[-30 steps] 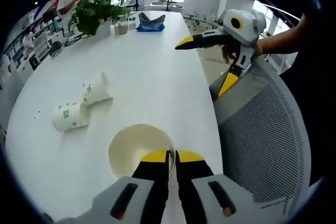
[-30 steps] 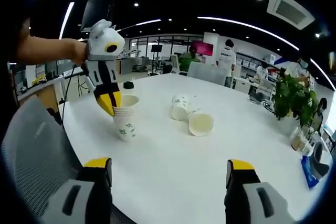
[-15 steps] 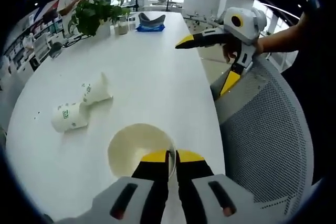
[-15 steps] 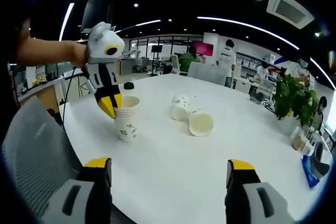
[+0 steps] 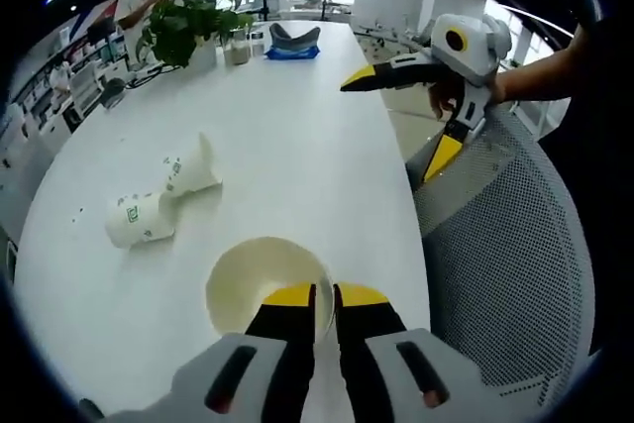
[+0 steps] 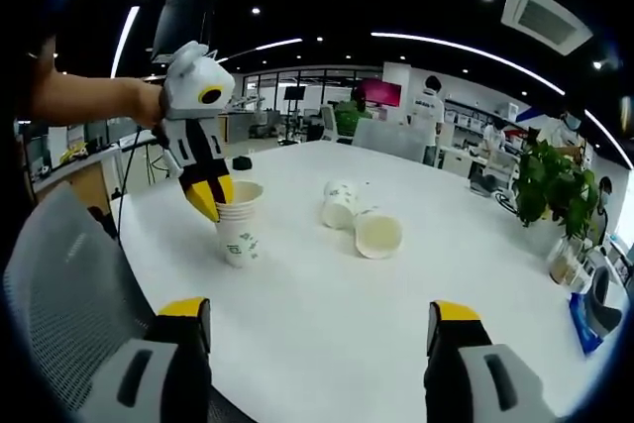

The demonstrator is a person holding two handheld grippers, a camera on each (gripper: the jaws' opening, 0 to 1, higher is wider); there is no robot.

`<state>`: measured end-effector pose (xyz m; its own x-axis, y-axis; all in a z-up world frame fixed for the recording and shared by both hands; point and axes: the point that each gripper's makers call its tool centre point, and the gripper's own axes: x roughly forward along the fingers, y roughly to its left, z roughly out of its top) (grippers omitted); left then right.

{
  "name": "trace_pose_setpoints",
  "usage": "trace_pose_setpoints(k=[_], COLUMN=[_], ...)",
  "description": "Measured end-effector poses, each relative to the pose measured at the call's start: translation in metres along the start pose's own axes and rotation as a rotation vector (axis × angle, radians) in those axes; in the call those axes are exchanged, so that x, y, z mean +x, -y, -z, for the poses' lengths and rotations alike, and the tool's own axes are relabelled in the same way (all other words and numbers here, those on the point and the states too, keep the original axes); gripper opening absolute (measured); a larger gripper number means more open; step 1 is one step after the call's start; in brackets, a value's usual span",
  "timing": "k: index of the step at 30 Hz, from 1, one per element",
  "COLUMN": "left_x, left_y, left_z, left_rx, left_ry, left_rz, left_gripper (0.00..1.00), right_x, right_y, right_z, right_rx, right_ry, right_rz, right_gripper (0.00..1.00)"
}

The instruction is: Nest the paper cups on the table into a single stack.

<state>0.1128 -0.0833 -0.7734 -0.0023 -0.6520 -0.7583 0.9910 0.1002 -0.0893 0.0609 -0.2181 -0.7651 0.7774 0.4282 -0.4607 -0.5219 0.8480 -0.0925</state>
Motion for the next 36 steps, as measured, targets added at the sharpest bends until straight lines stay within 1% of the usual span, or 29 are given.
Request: trace_pose_setpoints(k=[4, 6, 8, 12, 16, 18, 19, 22, 24, 26, 27, 28, 29, 30, 32, 33, 34, 35, 36], left_x=[-0.003, -0.004, -0.007, -0.01, -0.017, -0.019, -0.021, -0.029, -0.035, -0.041, -0.046, -0.049, -0.053, -0.057, -0.066, -0.071, -0.075, -0.079, -0.081], left_y=[0.001, -0.001, 0.003, -0.003, 0.0, -0.006, -0.006, -0.004, -0.007, -0.006, -0.005, -0.006, -0.008, -0.009, -0.017, -0.018, -0.018, -0.018, -0.017], left_z=[-0.005, -0.005, -0.008, -0.007, -0.014, -0.013, -0.015, -0.023, -0.027, -0.03, -0.033, -0.034, -0.036, -0.036, -0.036, -0.038, -0.039, -0.039, -0.037], left_rx=[-0.005, -0.009, -0.007, -0.002, -0.005, -0.003, -0.001, 0.0, 0.003, 0.003, 0.003, -0.001, -0.004, -0.005, -0.032, -0.043, -0.056, -0.071, -0.081], left_ry=[0.011, 0.015, 0.023, 0.04, 0.061, 0.073, 0.078, 0.119, 0.158, 0.182, 0.198, 0.209, 0.228, 0.242, 0.279, 0.306, 0.324, 0.345, 0.356], left_rz=[-0.005, -0.008, -0.01, -0.017, -0.039, -0.051, -0.055, -0.072, -0.091, -0.105, -0.118, -0.131, -0.147, -0.156, -0.201, -0.223, -0.238, -0.255, -0.262], left_gripper=[0.08, 0.08, 0.08, 0.08, 0.1, 0.11, 0.12, 0.14, 0.16, 0.18, 0.21, 0.23, 0.26, 0.29, 0.32, 0.34, 0.35, 0.35, 0.35], right_x=[0.0, 0.0, 0.0, 0.0, 0.001, 0.001, 0.001, 0.001, 0.001, 0.001, 0.001, 0.0, 0.0, -0.001, -0.001, -0.001, 0.0, 0.0, -0.001], right_y=[-0.001, 0.0, 0.0, -0.001, -0.001, -0.001, -0.001, -0.002, -0.003, -0.002, -0.002, -0.002, -0.001, 0.0, -0.001, -0.002, -0.004, -0.005, -0.007], right_z=[0.0, 0.0, 0.001, 0.0, 0.001, 0.001, 0.001, -0.001, -0.004, -0.004, -0.004, -0.007, -0.008, -0.008, -0.009, -0.01, -0.012, -0.016, -0.019], right_rx=[0.001, 0.001, 0.0, 0.0, -0.001, 0.0, 0.0, 0.002, 0.01, 0.021, 0.034, 0.073, 0.091, 0.091, 0.087, 0.079, 0.068, 0.056, 0.059], right_ry=[-0.001, -0.001, -0.002, -0.003, -0.002, -0.002, 0.0, 0.012, 0.025, 0.03, 0.035, 0.053, 0.06, 0.06, 0.064, 0.068, 0.076, 0.097, 0.112], right_rz=[-0.002, -0.002, -0.002, -0.004, -0.007, -0.008, -0.009, -0.015, -0.026, -0.027, -0.028, -0.04, -0.039, -0.036, -0.038, -0.047, -0.056, -0.063, -0.073], right_gripper=[0.92, 0.92, 0.92, 0.92, 0.91, 0.91, 0.9, 0.88, 0.87, 0.87, 0.86, 0.84, 0.82, 0.82, 0.82, 0.82, 0.81, 0.81, 0.81])
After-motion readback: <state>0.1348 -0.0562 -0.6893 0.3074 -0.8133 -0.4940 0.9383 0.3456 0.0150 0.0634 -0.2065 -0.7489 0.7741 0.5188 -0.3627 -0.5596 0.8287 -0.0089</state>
